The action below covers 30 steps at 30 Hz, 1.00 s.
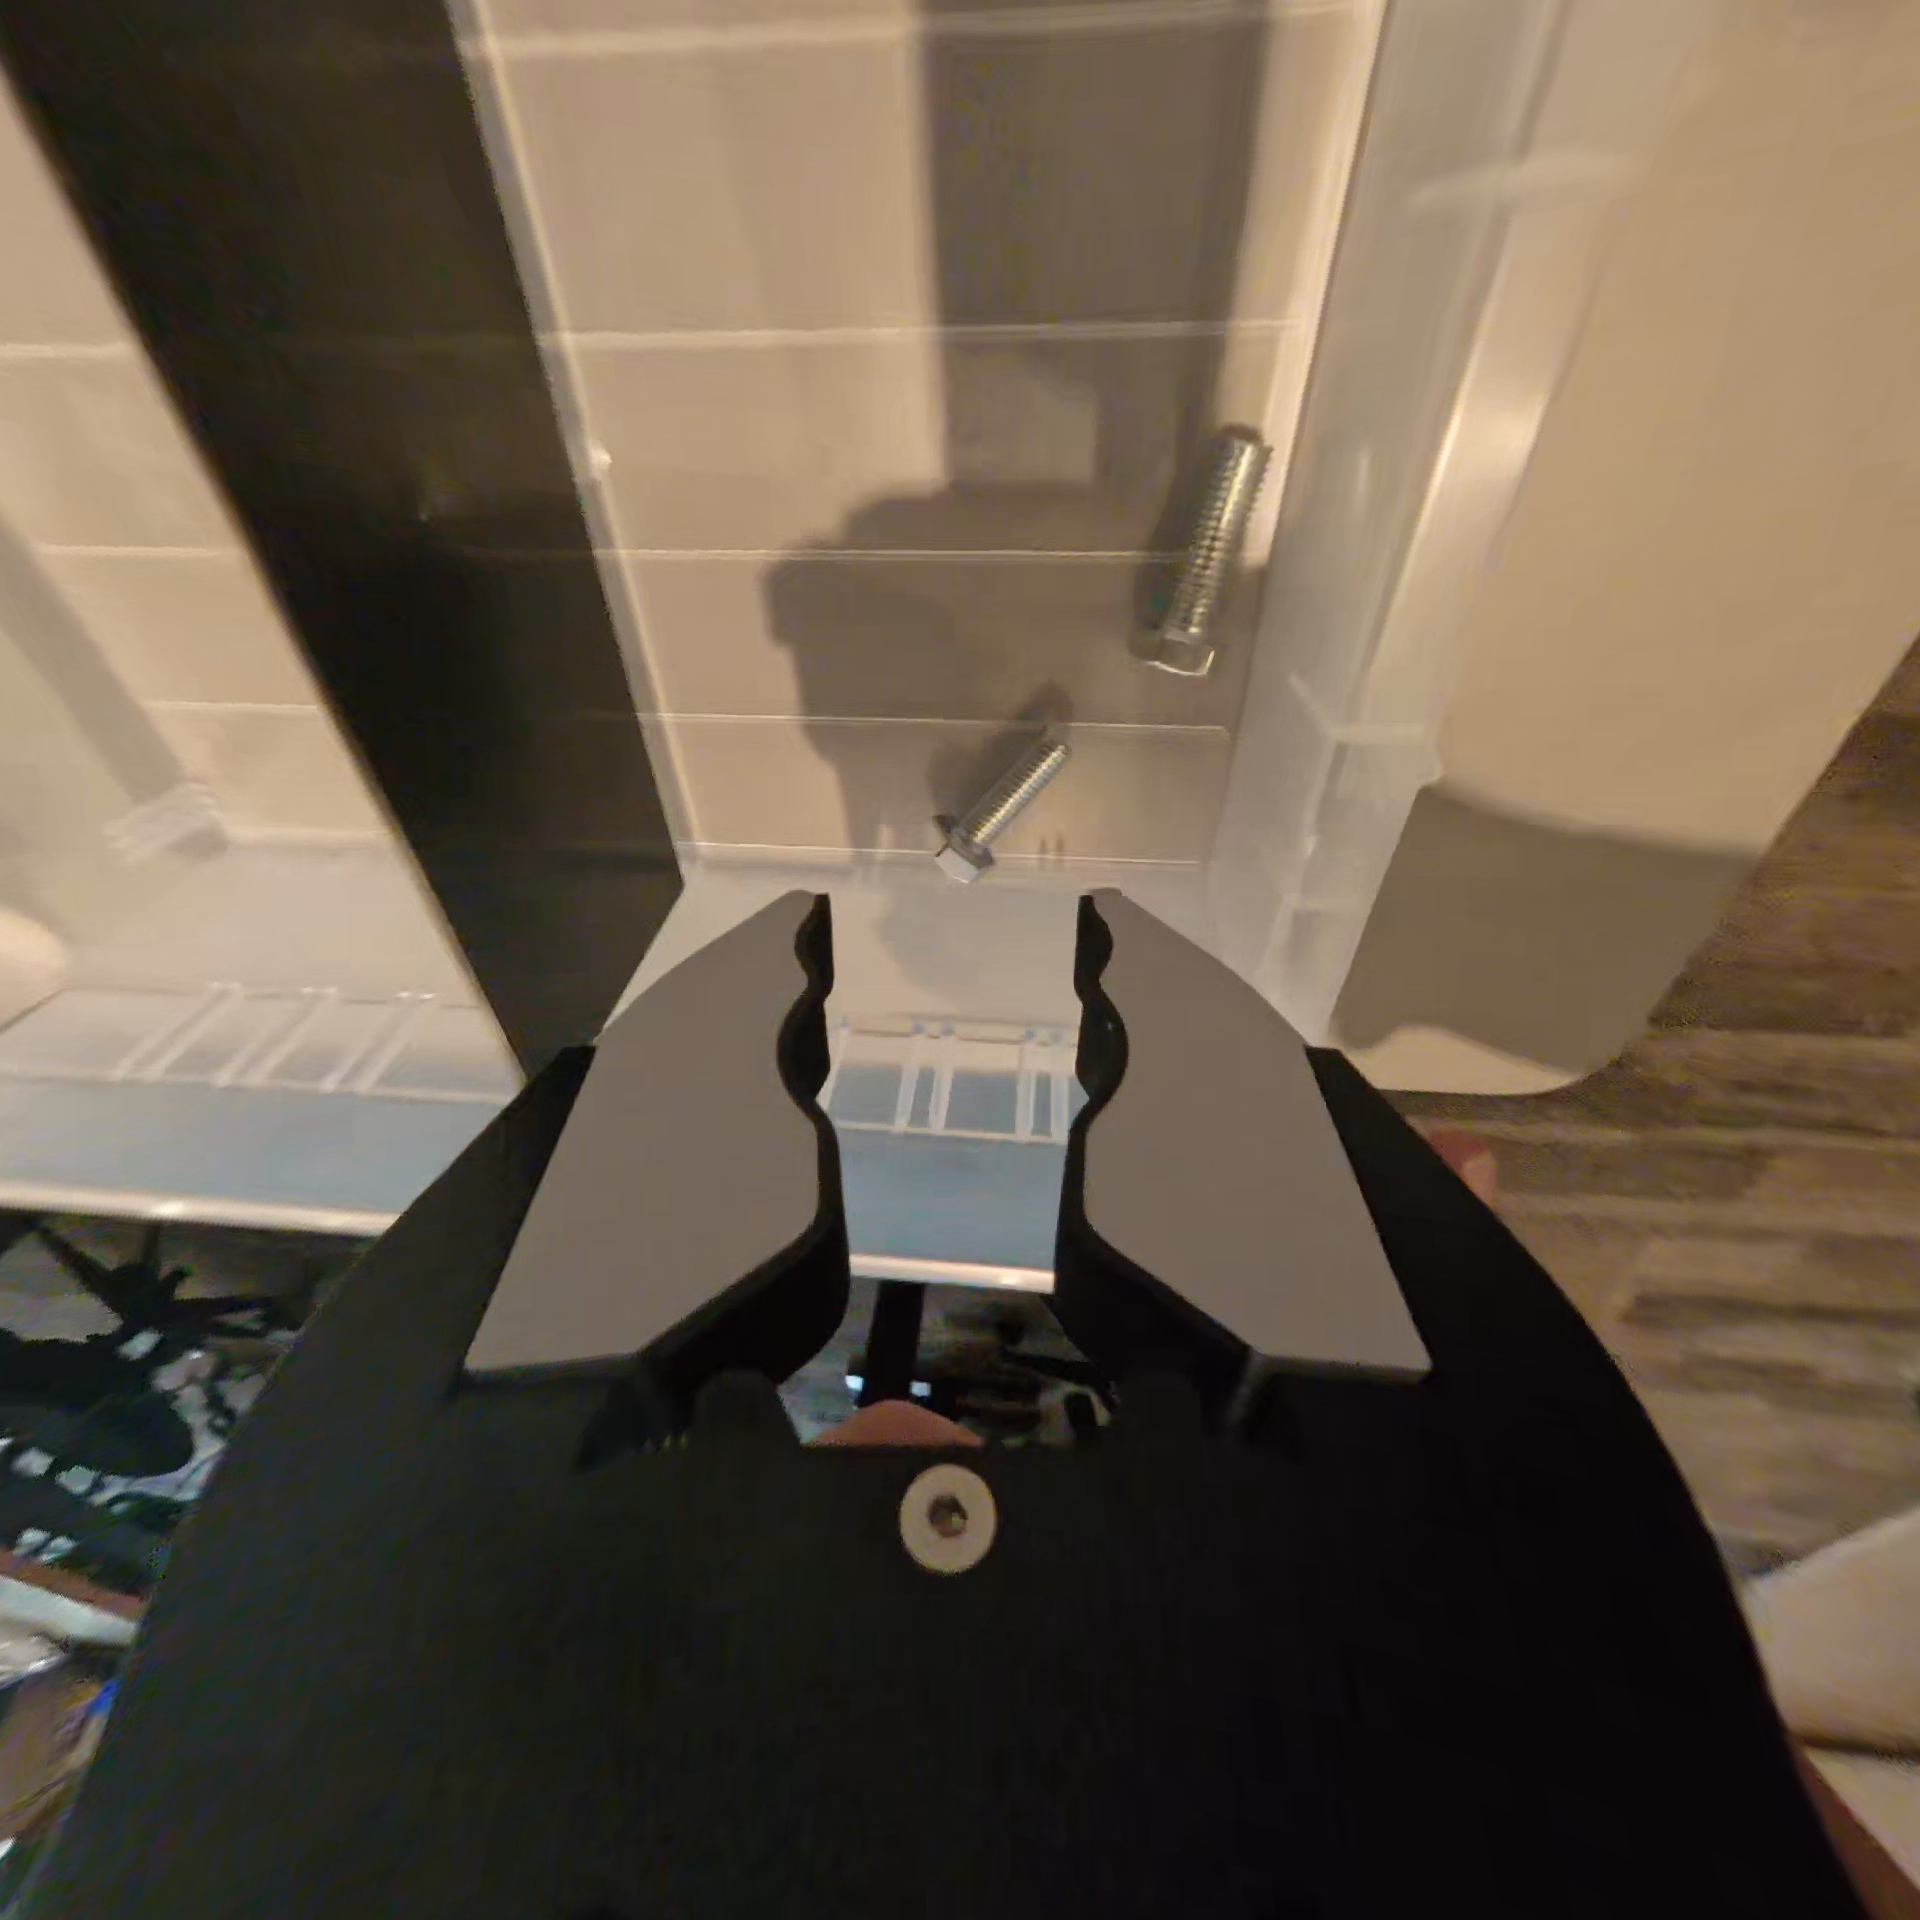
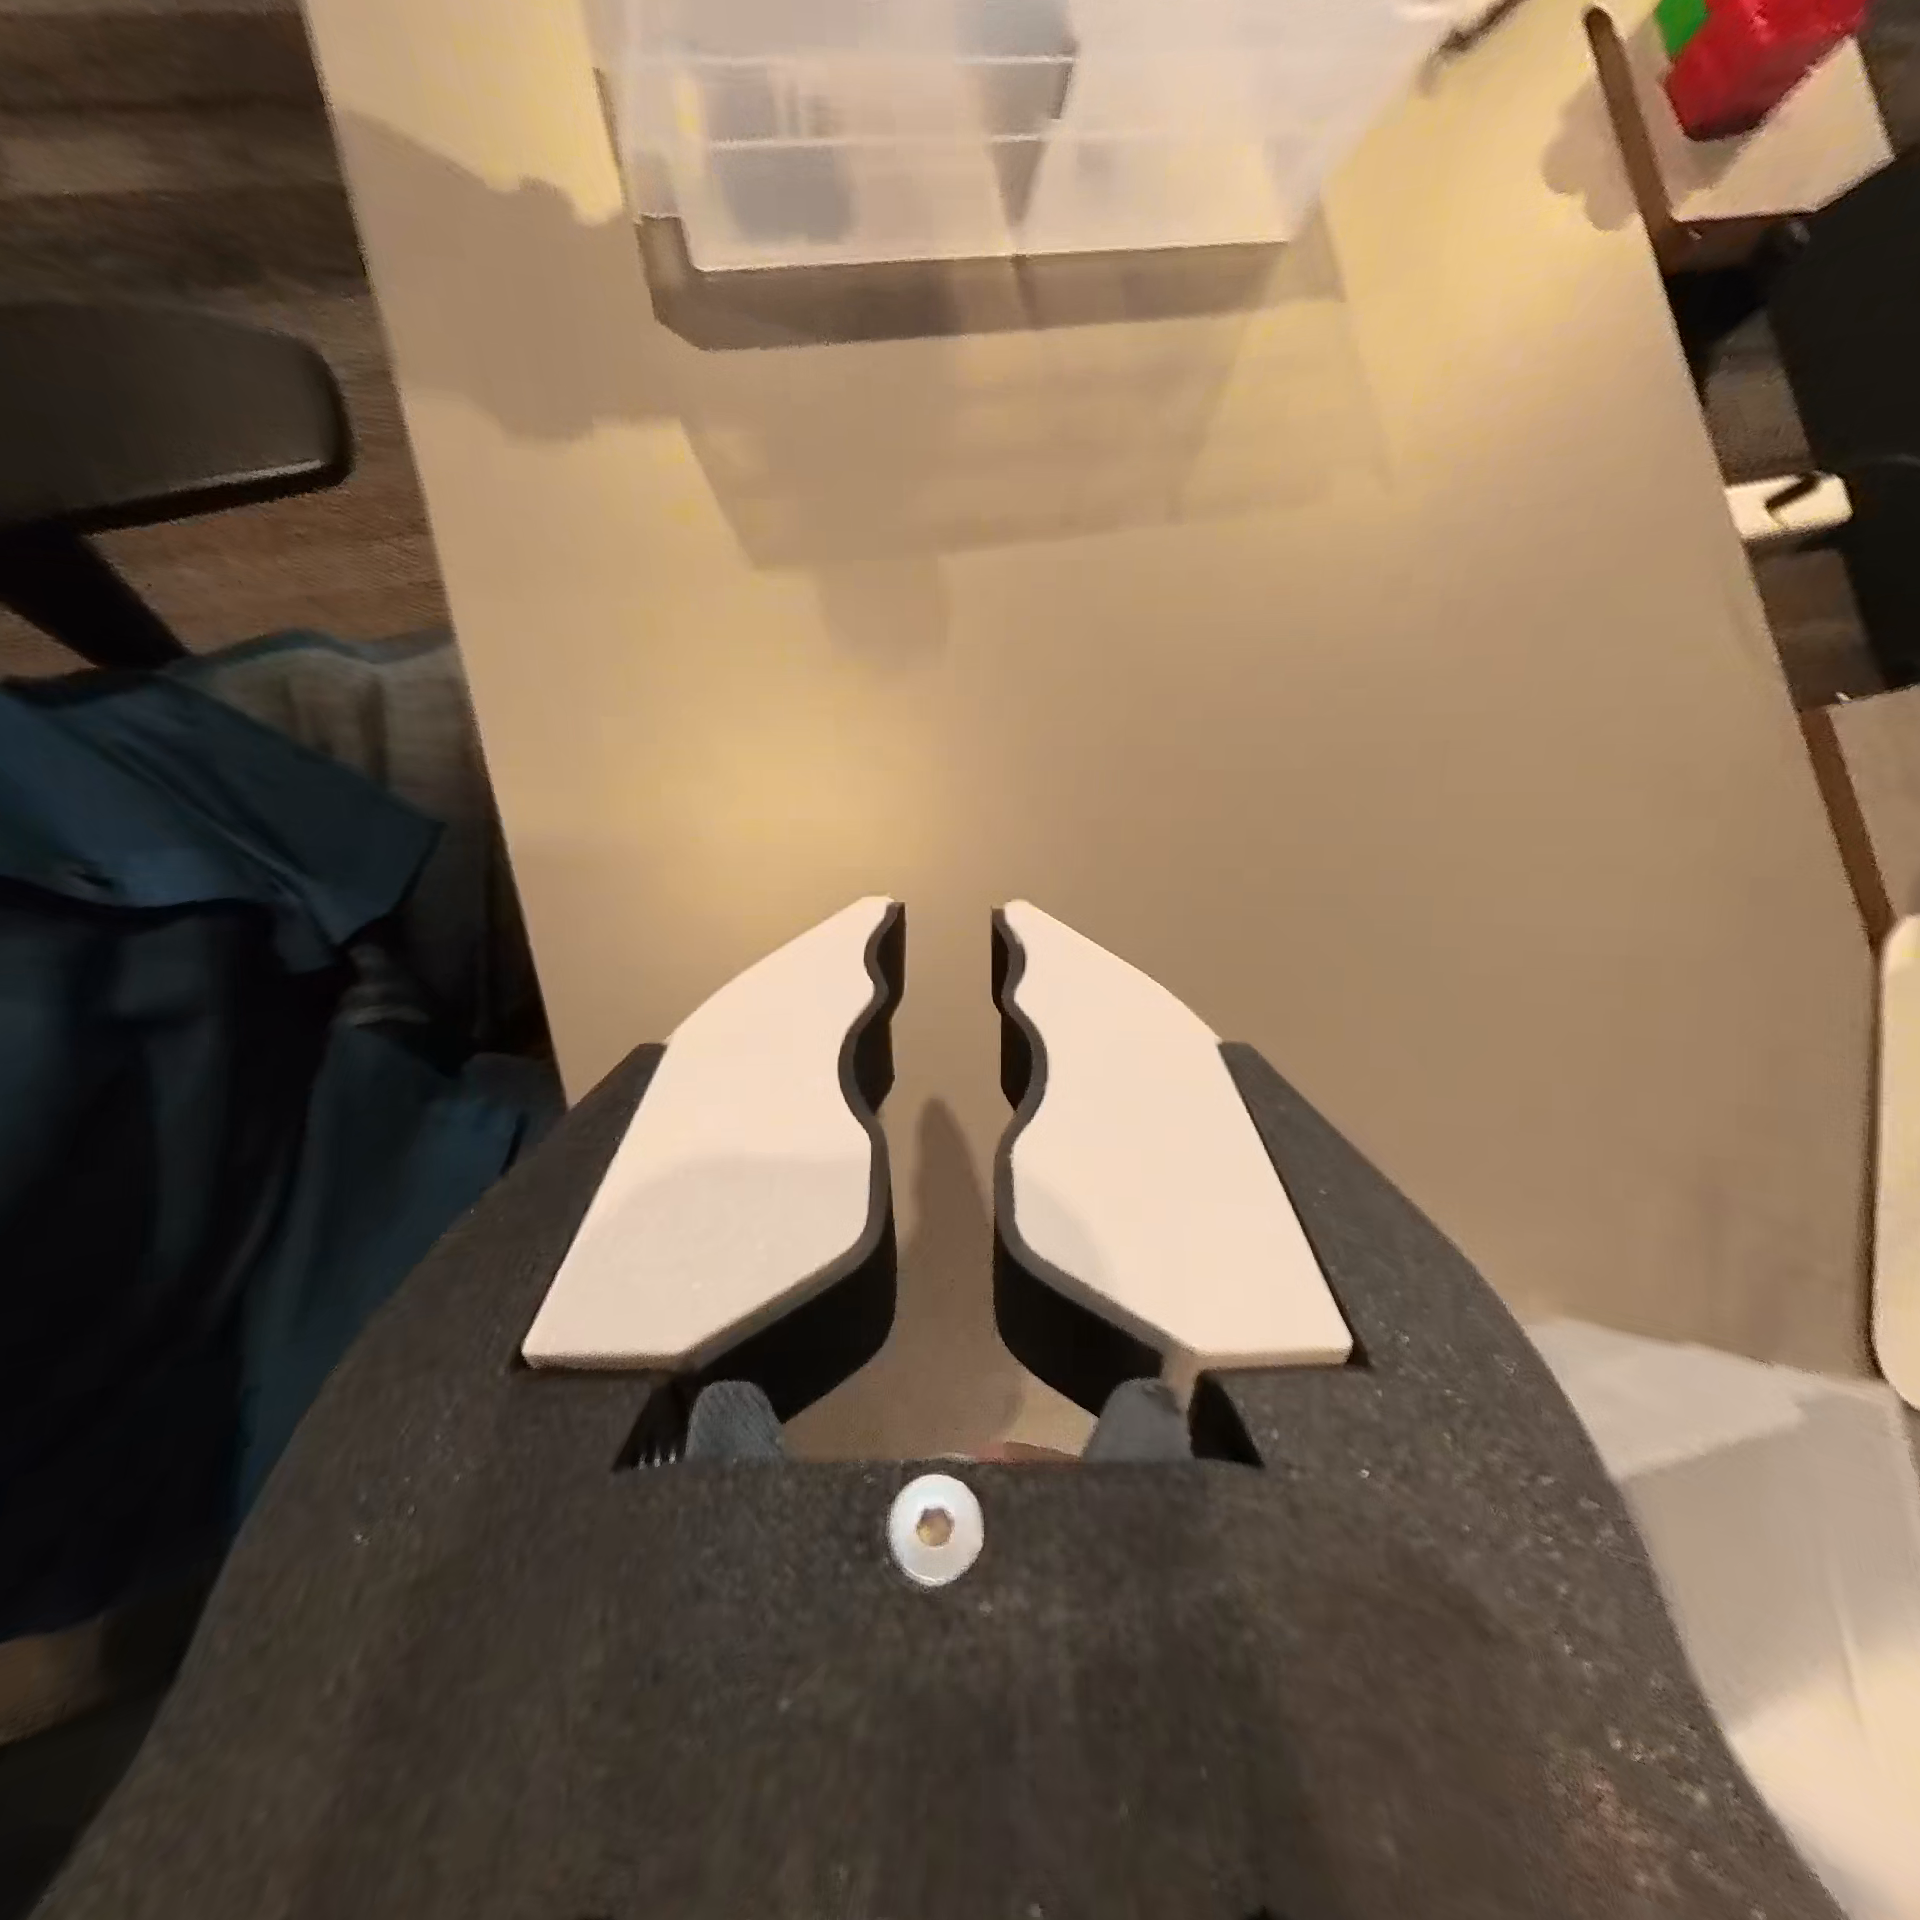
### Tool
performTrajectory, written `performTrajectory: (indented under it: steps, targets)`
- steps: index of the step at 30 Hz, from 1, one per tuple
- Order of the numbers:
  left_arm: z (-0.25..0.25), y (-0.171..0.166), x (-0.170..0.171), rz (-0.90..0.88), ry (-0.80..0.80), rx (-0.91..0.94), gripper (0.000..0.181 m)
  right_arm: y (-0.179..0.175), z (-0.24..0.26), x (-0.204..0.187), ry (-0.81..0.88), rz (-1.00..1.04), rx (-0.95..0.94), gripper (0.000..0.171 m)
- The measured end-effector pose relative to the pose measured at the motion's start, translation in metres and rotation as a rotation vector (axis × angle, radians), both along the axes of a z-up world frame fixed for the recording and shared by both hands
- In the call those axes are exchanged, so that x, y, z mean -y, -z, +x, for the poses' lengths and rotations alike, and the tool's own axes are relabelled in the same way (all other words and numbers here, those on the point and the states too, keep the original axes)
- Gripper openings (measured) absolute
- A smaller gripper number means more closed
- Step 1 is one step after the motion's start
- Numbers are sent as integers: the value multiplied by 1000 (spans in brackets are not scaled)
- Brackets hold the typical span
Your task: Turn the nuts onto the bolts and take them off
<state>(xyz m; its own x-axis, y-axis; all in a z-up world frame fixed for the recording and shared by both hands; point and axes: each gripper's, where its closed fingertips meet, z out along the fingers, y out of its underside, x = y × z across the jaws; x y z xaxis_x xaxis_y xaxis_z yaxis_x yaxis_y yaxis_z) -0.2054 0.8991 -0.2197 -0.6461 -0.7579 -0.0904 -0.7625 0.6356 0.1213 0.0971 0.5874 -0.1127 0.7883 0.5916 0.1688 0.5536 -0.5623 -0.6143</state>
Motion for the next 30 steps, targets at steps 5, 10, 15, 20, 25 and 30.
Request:
performTrajectory:
  steps: [5, 10, 15, 20, 25, 30]
  targets:
    - [-4, 12, -3, 29, -3, -133, 39, 19, -21, 1, -66, -28, -36, 13]
    - [-13, 30, -5, 74, 21, -264, 35, 32, -27, -2, -91, -56, -99, 13]
    - [-20, 42, -8, 104, 26, -342, 34, 42, -33, -4, -126, -68, -154, 12]
    - [-22, 47, -9, 112, 16, -380, 29, 51, -33, -3, -144, -84, -175, 12]
    - [-20, 48, -7, 91, -64, -368, 24, 55, -34, -2, -164, -91, -208, 12]
    - [-16, 47, 0, 73, -241, -380, 24, 58, -36, -2, -175, -95, -226, 12]
